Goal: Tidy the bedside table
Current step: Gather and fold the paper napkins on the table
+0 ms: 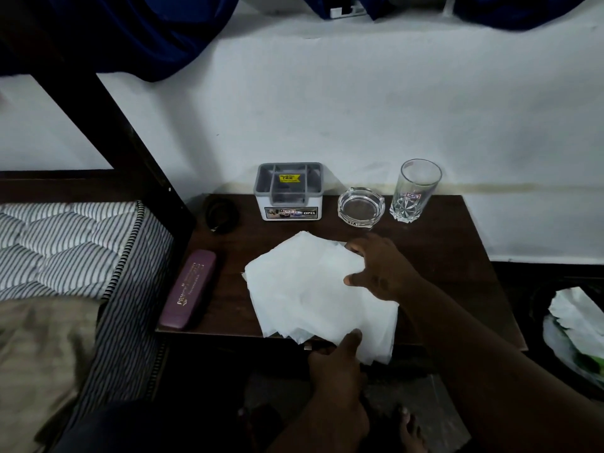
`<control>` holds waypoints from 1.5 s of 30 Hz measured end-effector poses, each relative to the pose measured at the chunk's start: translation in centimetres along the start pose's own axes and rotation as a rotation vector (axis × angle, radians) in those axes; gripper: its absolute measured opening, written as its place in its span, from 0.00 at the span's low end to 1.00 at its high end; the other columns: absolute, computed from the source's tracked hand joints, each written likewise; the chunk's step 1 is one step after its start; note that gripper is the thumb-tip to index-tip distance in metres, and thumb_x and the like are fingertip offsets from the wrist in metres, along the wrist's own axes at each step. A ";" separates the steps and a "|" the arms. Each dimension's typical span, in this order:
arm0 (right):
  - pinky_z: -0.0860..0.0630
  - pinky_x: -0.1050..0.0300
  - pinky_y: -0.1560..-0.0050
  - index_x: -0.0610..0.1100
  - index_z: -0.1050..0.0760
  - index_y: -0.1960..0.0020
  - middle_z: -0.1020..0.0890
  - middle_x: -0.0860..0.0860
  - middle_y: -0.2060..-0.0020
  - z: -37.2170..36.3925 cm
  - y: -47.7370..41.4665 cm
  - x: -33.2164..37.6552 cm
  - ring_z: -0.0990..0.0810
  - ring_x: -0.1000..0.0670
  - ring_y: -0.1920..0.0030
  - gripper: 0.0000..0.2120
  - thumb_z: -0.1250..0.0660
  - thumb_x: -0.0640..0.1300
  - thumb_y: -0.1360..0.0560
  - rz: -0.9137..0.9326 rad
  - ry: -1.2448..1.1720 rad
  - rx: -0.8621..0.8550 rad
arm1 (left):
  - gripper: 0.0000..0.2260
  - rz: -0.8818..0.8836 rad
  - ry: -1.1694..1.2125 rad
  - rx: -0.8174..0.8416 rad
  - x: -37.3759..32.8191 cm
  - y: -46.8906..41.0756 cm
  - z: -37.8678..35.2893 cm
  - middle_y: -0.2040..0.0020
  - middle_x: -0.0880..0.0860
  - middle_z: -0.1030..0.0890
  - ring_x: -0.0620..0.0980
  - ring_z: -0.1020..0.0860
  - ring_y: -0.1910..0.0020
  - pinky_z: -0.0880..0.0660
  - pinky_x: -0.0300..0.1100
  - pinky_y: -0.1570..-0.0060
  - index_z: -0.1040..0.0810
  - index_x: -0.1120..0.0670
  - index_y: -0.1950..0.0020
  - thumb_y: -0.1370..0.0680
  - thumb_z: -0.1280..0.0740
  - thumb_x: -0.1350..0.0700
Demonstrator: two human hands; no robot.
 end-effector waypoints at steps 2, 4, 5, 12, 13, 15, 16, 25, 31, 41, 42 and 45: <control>0.33 0.42 0.28 0.49 0.29 0.27 0.27 0.48 0.31 -0.2 0.0 0.0 0.31 0.42 0.29 0.38 0.21 0.56 0.34 -0.006 0.045 0.020 | 0.19 0.011 0.022 0.011 0.2 -0.1 -0.3 0.43 0.60 0.14 0.67 0.17 0.41 0.22 0.63 0.38 0.19 0.57 0.39 0.28 0.22 0.64; 0.32 0.43 0.28 0.49 0.29 0.27 0.27 0.47 0.32 -0.2 0.0 0.0 0.31 0.42 0.30 0.37 0.21 0.55 0.33 -0.010 0.053 0.014 | 0.17 0.007 0.039 0.008 0.3 -0.3 -0.3 0.46 0.61 0.13 0.67 0.16 0.45 0.21 0.67 0.40 0.19 0.59 0.41 0.28 0.22 0.64; 0.31 0.44 0.29 0.49 0.28 0.28 0.27 0.47 0.33 -0.2 0.1 0.1 0.29 0.42 0.31 0.36 0.21 0.53 0.33 -0.007 0.039 -0.004 | 0.15 0.002 0.037 0.000 0.3 -0.4 -0.2 0.47 0.62 0.13 0.67 0.16 0.46 0.21 0.67 0.42 0.19 0.61 0.43 0.28 0.22 0.64; 0.28 0.57 0.46 0.48 0.22 0.39 0.23 0.49 0.45 0.4 0.6 0.7 0.22 0.48 0.46 0.24 0.20 0.46 0.34 0.037 -0.046 -0.050 | 0.13 -0.012 0.011 -0.007 -0.4 0.1 -0.3 0.46 0.60 0.15 0.65 0.16 0.47 0.17 0.63 0.48 0.20 0.60 0.42 0.25 0.24 0.62; 0.30 0.58 0.47 0.48 0.22 0.38 0.24 0.49 0.44 0.4 0.6 0.7 0.23 0.48 0.46 0.25 0.20 0.46 0.33 0.038 -0.036 -0.034 | 0.13 -0.023 0.008 -0.008 -0.5 0.2 -0.4 0.46 0.59 0.15 0.64 0.16 0.47 0.17 0.62 0.49 0.20 0.59 0.42 0.25 0.24 0.62; 0.32 0.59 0.47 0.47 0.23 0.35 0.24 0.48 0.43 0.3 0.8 0.6 0.23 0.48 0.45 0.26 0.21 0.45 0.32 0.042 -0.024 -0.024 | 0.12 -0.060 -0.004 -0.004 -0.8 0.3 -0.6 0.47 0.57 0.14 0.63 0.16 0.47 0.16 0.62 0.50 0.19 0.57 0.42 0.25 0.24 0.62; 0.33 0.60 0.48 0.46 0.23 0.36 0.23 0.48 0.44 0.4 0.8 0.5 0.22 0.47 0.45 0.25 0.22 0.44 0.31 0.053 -0.029 -0.033 | 0.12 -0.088 -0.016 -0.001 -0.9 0.3 -0.7 0.48 0.56 0.13 0.62 0.15 0.48 0.17 0.63 0.49 0.18 0.56 0.43 0.26 0.23 0.61; 0.19 0.45 0.53 0.42 0.19 0.52 0.13 0.43 0.57 1.7 1.3 -0.4 0.16 0.43 0.60 0.14 0.19 0.36 0.35 0.041 -0.338 0.059 | 0.13 -0.254 -0.159 -0.012 -1.3 0.8 -0.9 0.54 0.55 0.12 0.59 0.14 0.52 0.18 0.62 0.46 0.16 0.56 0.50 0.34 0.26 0.61; 0.19 0.48 0.53 0.36 0.19 0.50 0.13 0.40 0.55 1.3 2.3 -1.2 0.16 0.46 0.60 0.15 0.19 0.35 0.34 0.011 -0.360 0.158 | 0.10 -0.274 -0.125 -0.056 -1.6 0.9 0.3 0.50 0.53 0.14 0.55 0.15 0.49 0.19 0.58 0.41 0.19 0.53 0.49 0.26 0.24 0.63; 0.19 0.44 0.43 0.43 0.19 0.43 0.13 0.44 0.48 1.9 3.0 -1.5 0.14 0.46 0.49 0.21 0.18 0.42 0.33 -0.055 -0.676 0.006 | 0.15 -0.581 -0.353 -0.010 -3.7 2.8 -0.3 0.46 0.47 0.16 0.47 0.18 0.45 0.22 0.49 0.38 0.19 0.51 0.42 0.24 0.29 0.67; 0.18 0.43 0.42 0.44 0.20 0.40 0.13 0.43 0.46 2.2 3.3 -1.6 0.14 0.44 0.46 0.24 0.18 0.44 0.33 -0.083 -0.792 -0.003 | 0.16 -0.602 -0.354 0.011 -4.3 3.0 -0.2 0.44 0.48 0.16 0.48 0.18 0.44 0.21 0.49 0.37 0.20 0.53 0.39 0.24 0.29 0.67; 0.18 0.44 0.42 0.42 0.22 0.36 0.14 0.42 0.43 3.2 4.6 -1.7 0.14 0.42 0.44 0.23 0.22 0.44 0.28 -0.124 -1.096 0.120 | 0.17 -0.633 -0.340 0.094 -6.3 2.8 0.0 0.43 0.50 0.14 0.50 0.16 0.43 0.19 0.50 0.40 0.20 0.54 0.37 0.24 0.27 0.65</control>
Point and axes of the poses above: each hand's wrist, its own y-axis away from the middle knuckle, its own z-axis out of the back of the hand, x = y × z, the point moved 2 cm from there along -y, towards the middle knuckle
